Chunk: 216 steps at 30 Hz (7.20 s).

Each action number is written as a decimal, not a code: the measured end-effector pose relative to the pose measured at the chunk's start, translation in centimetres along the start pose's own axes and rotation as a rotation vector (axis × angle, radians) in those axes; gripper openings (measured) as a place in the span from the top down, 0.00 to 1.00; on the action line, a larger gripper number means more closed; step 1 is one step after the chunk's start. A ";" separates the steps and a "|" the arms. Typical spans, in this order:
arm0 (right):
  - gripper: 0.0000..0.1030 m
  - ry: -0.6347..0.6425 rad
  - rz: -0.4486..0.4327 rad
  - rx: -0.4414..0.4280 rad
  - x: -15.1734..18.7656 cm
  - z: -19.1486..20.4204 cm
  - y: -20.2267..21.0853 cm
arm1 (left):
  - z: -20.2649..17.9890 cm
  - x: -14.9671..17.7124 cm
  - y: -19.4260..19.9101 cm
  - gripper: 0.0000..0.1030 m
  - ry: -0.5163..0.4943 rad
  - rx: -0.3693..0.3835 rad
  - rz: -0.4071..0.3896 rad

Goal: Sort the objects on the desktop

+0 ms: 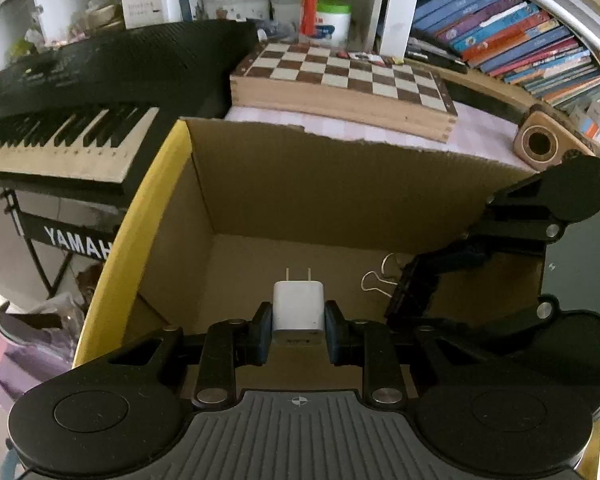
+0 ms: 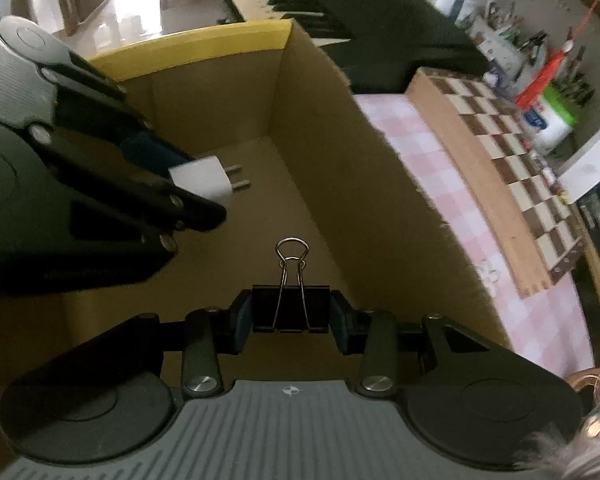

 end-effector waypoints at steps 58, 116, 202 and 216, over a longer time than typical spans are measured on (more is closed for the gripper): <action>0.44 -0.629 -0.554 0.201 20.5 11.7 21.7 | -7.8 17.2 21.9 0.14 -0.007 -0.174 -0.527; 0.26 -0.837 -0.411 0.375 31.4 17.1 21.1 | -15.3 22.9 20.3 0.08 -0.179 -0.027 -0.400; 0.17 -0.869 -0.332 0.291 32.8 -12.1 17.6 | -27.3 5.7 6.0 0.15 -0.113 -0.116 -0.215; 0.11 -0.819 -0.296 0.299 31.1 -14.2 14.7 | -25.0 4.6 1.0 0.17 -0.062 -0.184 -0.114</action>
Point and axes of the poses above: each gripper's, at about its wrist camera, not at the fingertips, and y roughly against the way its jaws point, z to its left, x to its underside, the point moved 3 cm from there along -y, roughly the way its jaws point, and after that the axes turned 14 degrees about -y, right-handed, at the moved point
